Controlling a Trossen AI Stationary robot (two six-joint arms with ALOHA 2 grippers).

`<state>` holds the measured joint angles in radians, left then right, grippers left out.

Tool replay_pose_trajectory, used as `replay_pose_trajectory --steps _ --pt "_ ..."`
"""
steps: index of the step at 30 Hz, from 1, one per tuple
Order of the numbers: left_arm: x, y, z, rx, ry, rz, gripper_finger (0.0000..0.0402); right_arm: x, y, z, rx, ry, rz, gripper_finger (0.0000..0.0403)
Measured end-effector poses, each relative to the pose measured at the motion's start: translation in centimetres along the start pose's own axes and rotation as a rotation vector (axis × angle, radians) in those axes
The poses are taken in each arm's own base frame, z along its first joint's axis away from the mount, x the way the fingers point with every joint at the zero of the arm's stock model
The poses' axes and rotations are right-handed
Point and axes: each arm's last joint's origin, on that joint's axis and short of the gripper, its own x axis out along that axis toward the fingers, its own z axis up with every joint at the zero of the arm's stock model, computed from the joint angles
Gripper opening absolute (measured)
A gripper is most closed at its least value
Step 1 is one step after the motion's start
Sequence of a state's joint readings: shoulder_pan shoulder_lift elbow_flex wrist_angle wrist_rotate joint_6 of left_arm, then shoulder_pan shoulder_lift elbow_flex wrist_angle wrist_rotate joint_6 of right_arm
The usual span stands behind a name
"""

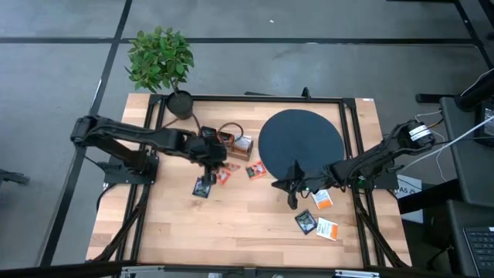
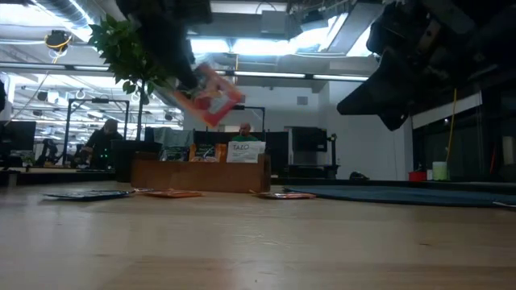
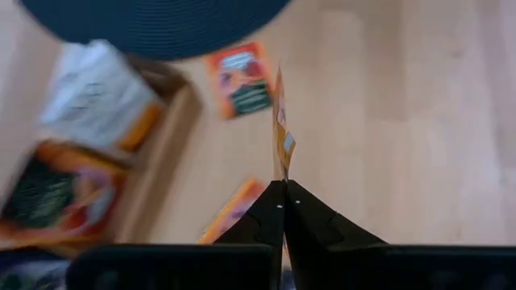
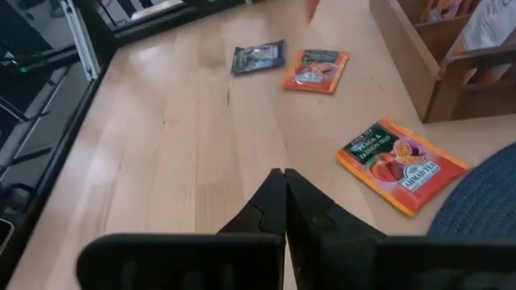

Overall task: Pick & Place Tea
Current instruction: Put the right orange tea bag into the middle section of the wooden organizer

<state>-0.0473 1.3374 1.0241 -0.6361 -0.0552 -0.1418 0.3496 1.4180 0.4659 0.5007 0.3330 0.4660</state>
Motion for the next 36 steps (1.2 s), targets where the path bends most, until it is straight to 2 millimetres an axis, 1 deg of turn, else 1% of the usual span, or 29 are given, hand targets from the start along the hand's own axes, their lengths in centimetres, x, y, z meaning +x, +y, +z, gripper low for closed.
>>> replay_pose_trajectory --steps 3,6,9,12,14,17,21,29,36 --pt "-1.2 1.2 0.0 -0.002 0.042 0.038 0.0003 0.1 0.0 -0.2 -0.003 0.007 -0.004 0.0003" --pt "-2.5 2.4 0.9 0.005 0.074 0.113 0.0003 0.2 -0.1 -0.3 -0.006 0.009 -0.019 0.0003" --pt "-3.1 3.7 1.7 0.089 0.128 0.161 0.0003 0.3 -0.2 -0.4 -0.006 0.010 -0.027 0.0003" --pt "-3.6 4.7 2.3 0.172 0.144 0.148 0.0003 0.4 -0.2 -0.4 -0.004 0.009 -0.027 0.0003" --pt "-3.6 5.5 2.5 0.206 0.156 0.148 0.0003 0.4 -0.2 -0.4 -0.005 0.009 -0.028 0.0003" --pt "-3.2 6.8 2.4 0.231 0.186 0.133 0.0003 0.4 -0.2 -0.4 -0.005 0.008 -0.027 0.0003" --pt "-2.3 7.8 1.9 0.275 0.269 0.115 0.0003 0.4 -0.2 -0.4 -0.006 0.011 -0.028 0.0003" --pt "0.9 8.4 1.9 0.411 0.372 0.078 0.0003 0.4 -0.2 -0.4 -0.007 0.013 -0.027 0.0003" --pt "2.6 9.5 1.5 0.428 0.443 0.085 0.0003 0.4 -0.2 -0.4 -0.009 0.016 -0.028 0.0003"
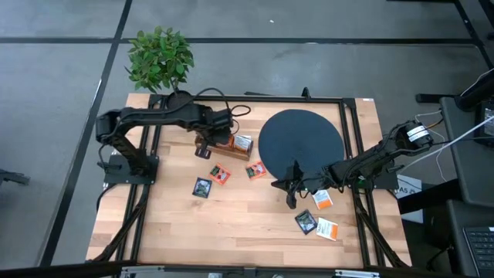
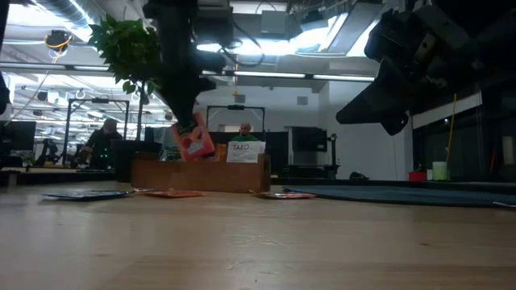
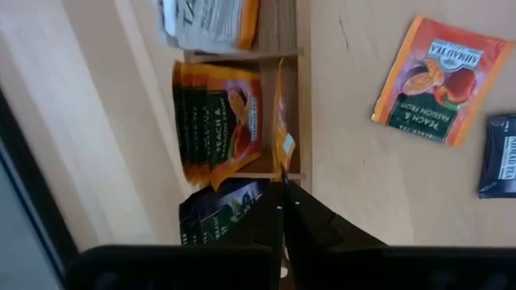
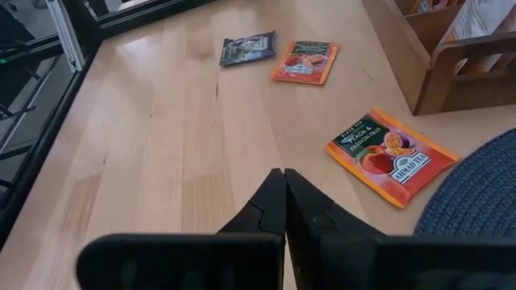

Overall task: Pick & Place Tea
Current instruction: Put the right orange tea bag into the middle section of the wooden organizer

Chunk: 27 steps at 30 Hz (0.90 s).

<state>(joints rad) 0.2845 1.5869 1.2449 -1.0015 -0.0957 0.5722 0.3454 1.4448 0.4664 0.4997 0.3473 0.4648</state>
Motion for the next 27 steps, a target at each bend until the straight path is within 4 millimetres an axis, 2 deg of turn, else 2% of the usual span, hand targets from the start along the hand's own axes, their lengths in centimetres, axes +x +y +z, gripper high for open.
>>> replay_pose_trajectory --steps 10,27 --pt "1.2 1.1 -0.3 -0.004 0.057 0.037 0.0003 0.0 0.0 0.0 -0.005 0.004 -0.002 0.0003" --pt "1.3 1.2 0.0 -0.028 0.036 0.057 0.0007 0.0 -0.1 -0.1 -0.003 0.009 -0.005 0.0003"
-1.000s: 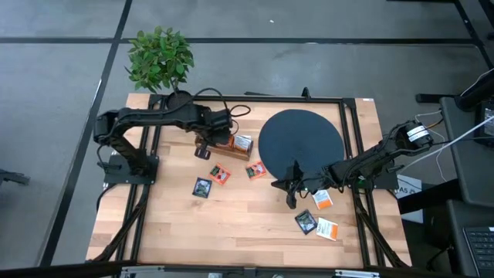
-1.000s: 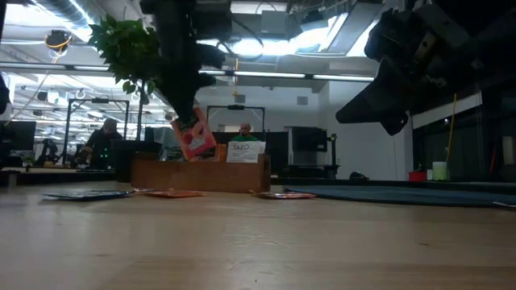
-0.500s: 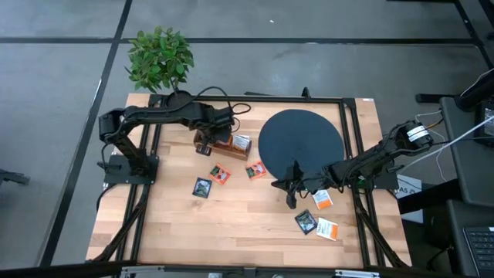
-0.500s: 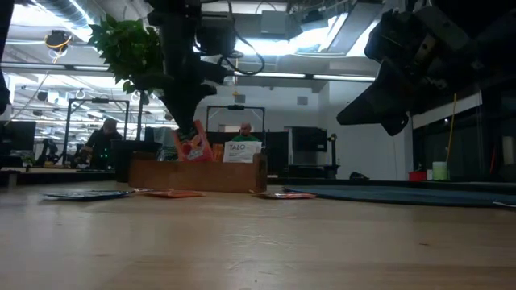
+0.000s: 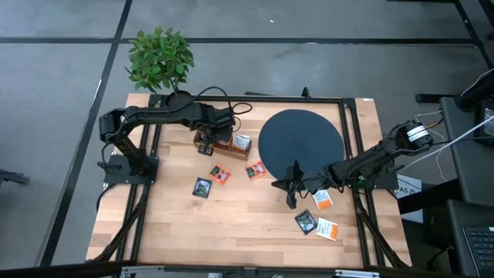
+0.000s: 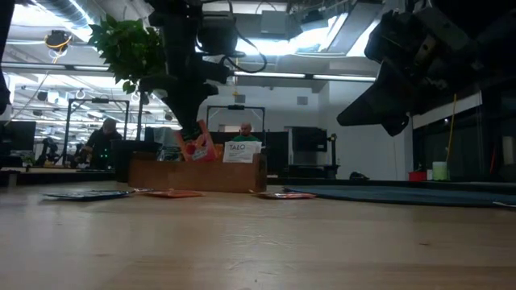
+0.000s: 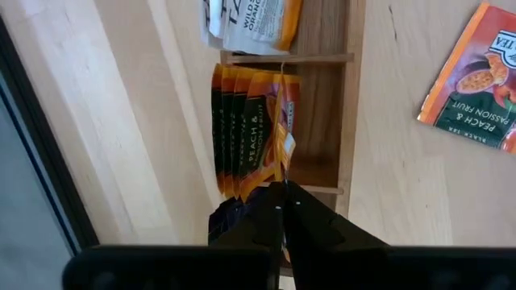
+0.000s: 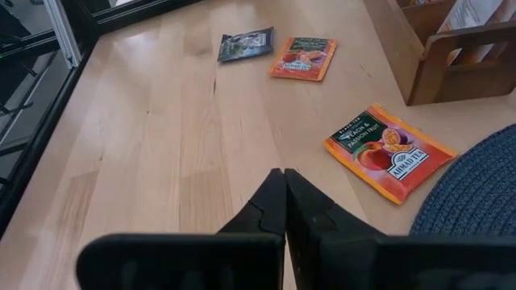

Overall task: Pick & Place Tea
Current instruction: Put the right orange tea bag into the middle section of the wooden organizer, then put the right dark blue tea bag into the left section of the wooden organizer

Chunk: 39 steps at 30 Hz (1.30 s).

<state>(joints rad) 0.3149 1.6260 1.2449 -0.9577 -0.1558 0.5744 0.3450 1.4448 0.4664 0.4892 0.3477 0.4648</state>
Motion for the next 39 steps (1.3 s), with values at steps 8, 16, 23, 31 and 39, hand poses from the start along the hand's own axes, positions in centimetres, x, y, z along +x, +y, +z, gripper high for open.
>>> replay_pose_trajectory --steps 8,16,23,31,39 --pt "0.0 0.0 0.0 0.000 0.002 -0.002 0.0019 0.0 0.0 0.0 -0.001 0.003 -0.002 0.0003" --pt "-0.2 -0.8 0.6 0.081 -0.003 0.022 0.0033 0.0 0.0 0.0 -0.003 0.004 -0.003 0.0003" --pt "-0.3 -0.9 0.9 0.092 0.020 0.101 0.0043 0.0 0.0 -0.1 -0.002 0.005 -0.003 0.0003" --pt "-0.5 -1.7 1.3 0.139 0.076 0.197 0.0030 0.0 -0.1 0.0 -0.008 -0.002 -0.019 0.0011" --pt "-2.2 -4.0 2.2 0.213 0.052 0.272 0.0004 0.0 -0.1 0.0 -0.007 -0.002 -0.019 0.0013"
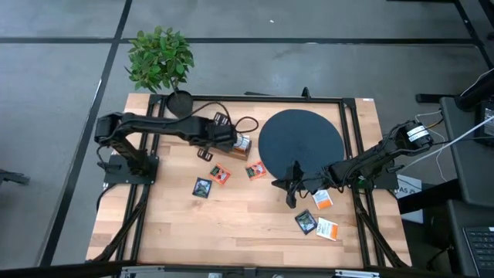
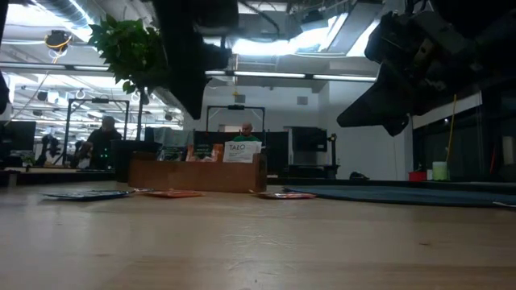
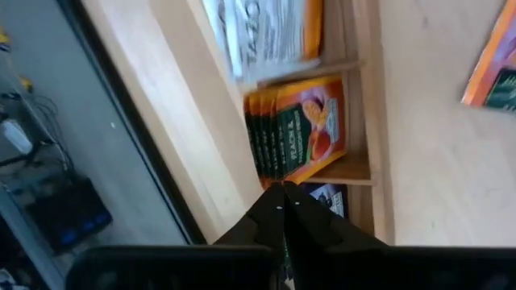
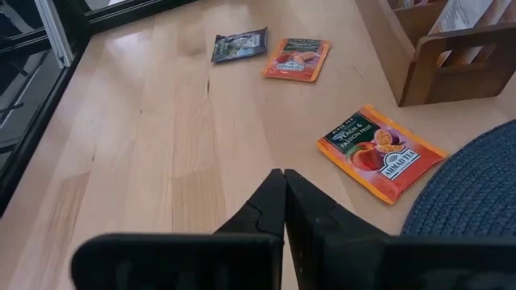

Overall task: Pick & Place Tea
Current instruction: Put the right dark blue tea bag into the left section of the wooden organizer

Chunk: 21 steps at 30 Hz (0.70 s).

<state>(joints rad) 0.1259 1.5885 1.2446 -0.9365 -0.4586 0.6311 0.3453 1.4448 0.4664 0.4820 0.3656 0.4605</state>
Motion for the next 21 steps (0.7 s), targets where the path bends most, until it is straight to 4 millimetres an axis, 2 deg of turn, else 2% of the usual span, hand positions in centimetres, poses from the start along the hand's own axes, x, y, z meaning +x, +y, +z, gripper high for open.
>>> replay_pose_trajectory --steps 6,9,14,17,21 --pt "-3.4 -0.7 -0.3 -0.078 -0.110 0.039 0.0003 0.0 0.1 0.1 0.010 0.014 0.038 0.0013" --pt "-5.4 -1.1 -0.5 -0.151 -0.205 0.045 0.0002 0.0 1.0 1.1 0.048 0.019 0.137 0.0010" --pt "-8.1 -1.8 0.1 -0.250 -0.476 -0.105 0.0002 0.3 2.1 2.5 0.007 0.096 0.190 0.0006" --pt "-8.9 -2.2 0.7 -0.273 -0.585 -0.205 0.0002 0.3 2.7 3.0 0.013 0.165 0.162 0.0006" --pt "-9.0 -3.6 1.6 -0.263 -0.630 -0.224 0.0002 -0.2 4.1 3.7 0.014 0.250 0.147 0.0004"
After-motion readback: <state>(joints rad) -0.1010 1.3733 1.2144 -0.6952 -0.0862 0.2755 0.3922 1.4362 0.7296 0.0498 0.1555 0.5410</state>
